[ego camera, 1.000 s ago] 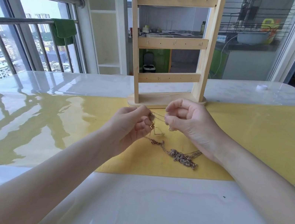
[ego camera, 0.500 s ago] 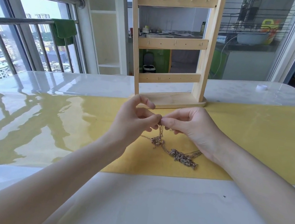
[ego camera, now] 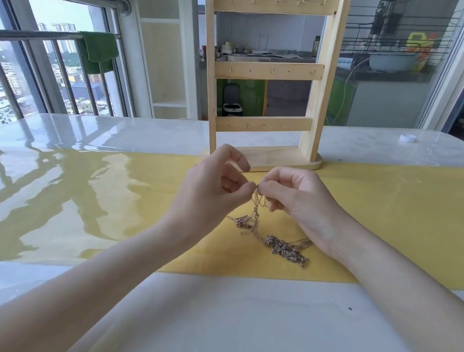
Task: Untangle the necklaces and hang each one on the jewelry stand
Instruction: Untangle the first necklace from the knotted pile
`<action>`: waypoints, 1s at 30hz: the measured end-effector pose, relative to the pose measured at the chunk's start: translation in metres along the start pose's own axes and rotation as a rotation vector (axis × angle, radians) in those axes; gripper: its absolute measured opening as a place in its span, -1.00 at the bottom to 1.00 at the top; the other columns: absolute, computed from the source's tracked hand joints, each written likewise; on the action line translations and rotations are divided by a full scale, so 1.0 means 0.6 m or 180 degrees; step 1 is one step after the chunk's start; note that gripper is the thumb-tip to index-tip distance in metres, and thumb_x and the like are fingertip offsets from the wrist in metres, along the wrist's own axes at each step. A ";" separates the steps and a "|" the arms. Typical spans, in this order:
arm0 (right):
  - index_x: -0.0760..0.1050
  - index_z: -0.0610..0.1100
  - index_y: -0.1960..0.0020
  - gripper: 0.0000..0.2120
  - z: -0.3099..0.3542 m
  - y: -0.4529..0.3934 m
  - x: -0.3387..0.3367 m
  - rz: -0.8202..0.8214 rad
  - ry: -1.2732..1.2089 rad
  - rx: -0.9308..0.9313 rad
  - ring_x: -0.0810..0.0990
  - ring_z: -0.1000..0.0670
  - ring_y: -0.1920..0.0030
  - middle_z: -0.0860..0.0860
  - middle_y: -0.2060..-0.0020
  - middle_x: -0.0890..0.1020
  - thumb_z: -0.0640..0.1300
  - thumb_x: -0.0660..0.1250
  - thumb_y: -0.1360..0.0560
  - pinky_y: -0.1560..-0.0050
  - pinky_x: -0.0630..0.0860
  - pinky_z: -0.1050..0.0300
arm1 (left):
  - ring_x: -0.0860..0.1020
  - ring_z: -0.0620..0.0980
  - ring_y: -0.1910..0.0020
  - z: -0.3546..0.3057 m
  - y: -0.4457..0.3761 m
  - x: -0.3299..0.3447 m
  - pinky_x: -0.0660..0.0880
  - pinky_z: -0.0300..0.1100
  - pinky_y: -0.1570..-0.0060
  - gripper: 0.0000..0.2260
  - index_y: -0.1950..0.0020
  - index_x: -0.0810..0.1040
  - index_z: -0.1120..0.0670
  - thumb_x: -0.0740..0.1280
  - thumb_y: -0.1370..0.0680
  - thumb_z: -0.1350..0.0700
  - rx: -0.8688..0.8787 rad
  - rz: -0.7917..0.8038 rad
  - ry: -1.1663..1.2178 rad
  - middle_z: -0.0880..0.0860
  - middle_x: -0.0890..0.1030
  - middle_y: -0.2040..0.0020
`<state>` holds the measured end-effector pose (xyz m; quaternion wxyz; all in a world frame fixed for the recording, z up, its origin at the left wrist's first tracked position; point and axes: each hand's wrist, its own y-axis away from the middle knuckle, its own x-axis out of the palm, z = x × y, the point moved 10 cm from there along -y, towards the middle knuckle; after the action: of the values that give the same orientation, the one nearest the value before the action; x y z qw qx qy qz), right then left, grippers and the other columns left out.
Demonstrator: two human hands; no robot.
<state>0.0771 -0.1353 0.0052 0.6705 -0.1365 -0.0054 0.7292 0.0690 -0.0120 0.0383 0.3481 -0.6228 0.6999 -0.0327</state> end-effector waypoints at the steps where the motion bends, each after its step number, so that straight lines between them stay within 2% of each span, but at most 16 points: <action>1: 0.53 -0.18 0.26 -0.87 0.000 -0.001 -0.002 -0.0021 0.0018 0.0008 0.41 0.05 0.33 0.00 0.40 0.47 -0.25 0.34 -0.47 0.17 0.42 0.19 | 0.51 -0.18 0.38 -0.004 0.001 0.003 0.44 -0.35 0.35 -0.80 0.12 0.41 0.03 0.38 -0.47 0.28 0.0068 0.0024 -0.0104 -0.03 0.59 0.31; 6: 0.49 -0.22 0.31 -0.81 0.002 -0.002 0.001 -0.0010 -0.0097 -0.0040 0.38 0.02 0.36 -0.12 0.37 0.43 -0.29 0.30 -0.48 0.23 0.40 0.21 | 0.48 -0.22 0.33 -0.018 0.004 0.014 0.41 -0.40 0.28 -0.84 0.06 0.48 0.10 0.36 -0.43 0.30 0.0425 0.0087 -0.0845 -0.14 0.51 0.34; 10: 0.49 -0.20 0.32 -0.80 0.004 -0.001 0.004 0.0060 -0.0173 -0.0077 0.38 0.02 0.35 -0.11 0.37 0.43 -0.32 0.29 -0.48 0.24 0.41 0.22 | 0.53 -0.13 0.34 -0.008 0.003 0.012 0.42 -0.37 0.33 -0.83 0.22 0.61 0.06 0.33 -0.44 0.32 0.0219 0.0132 -0.0818 -0.12 0.56 0.41; 12: 0.49 -0.20 0.31 -0.80 0.004 -0.002 0.004 0.0090 -0.0253 -0.0091 0.39 0.04 0.33 -0.07 0.36 0.45 -0.32 0.29 -0.49 0.26 0.42 0.25 | 0.51 -0.21 0.42 0.007 0.001 0.009 0.41 -0.43 0.37 -0.80 0.30 0.59 0.03 0.34 -0.46 0.29 -0.0108 0.0167 -0.0531 -0.15 0.56 0.45; 14: 0.51 -0.22 0.27 -0.83 0.000 -0.005 0.004 0.0130 -0.0357 -0.0061 0.41 0.05 0.29 -0.05 0.33 0.48 -0.31 0.30 -0.49 0.26 0.42 0.24 | 0.48 -0.23 0.43 0.033 0.000 0.010 0.45 -0.41 0.34 -0.79 0.31 0.59 0.05 0.34 -0.50 0.26 -0.0629 0.0244 0.0091 -0.13 0.56 0.46; 18: 0.56 -0.28 0.20 -0.89 -0.013 -0.007 0.003 0.0235 -0.0358 0.0041 0.44 0.05 0.29 -0.05 0.30 0.52 -0.27 0.33 -0.49 0.22 0.43 0.23 | 0.46 -0.12 0.38 0.068 0.011 0.024 0.49 -0.35 0.32 -0.87 0.17 0.59 0.21 0.31 -0.55 0.22 -0.1488 0.0370 0.1285 0.00 0.53 0.38; 23: 0.57 -0.26 0.19 -0.89 -0.011 -0.002 0.016 0.0492 0.0112 0.0044 0.47 0.05 0.30 -0.05 0.31 0.54 -0.24 0.35 -0.49 0.16 0.45 0.22 | 0.42 -0.08 0.37 0.079 0.021 0.042 0.47 -0.32 0.36 -0.77 0.27 0.55 0.17 0.22 -0.57 0.24 -0.1885 0.0537 0.1652 0.03 0.47 0.37; 27: 0.54 -0.13 0.32 -0.82 -0.001 0.000 0.008 0.0351 0.0617 -0.0078 0.46 0.16 0.38 0.06 0.41 0.53 -0.25 0.37 -0.45 0.27 0.43 0.36 | 0.40 -0.12 0.45 0.069 0.041 0.079 0.44 -0.33 0.43 -0.79 0.25 0.47 0.16 0.19 -0.58 0.22 -0.2276 0.1212 0.2321 0.03 0.45 0.34; 30: 0.51 -0.11 0.34 -0.82 0.005 -0.002 -0.003 0.0115 0.1011 -0.0245 0.45 0.15 0.34 0.06 0.40 0.53 -0.25 0.41 -0.41 0.26 0.41 0.33 | 0.33 -0.18 0.50 0.054 0.049 0.094 0.38 -0.38 0.48 -0.83 0.19 0.42 0.14 0.18 -0.60 0.18 -0.2293 0.1587 0.2516 -0.01 0.38 0.34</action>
<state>0.0777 -0.1365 0.0089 0.6440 -0.2758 0.0753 0.7096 0.0621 -0.0431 -0.0254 -0.1754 -0.4590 0.8689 0.0603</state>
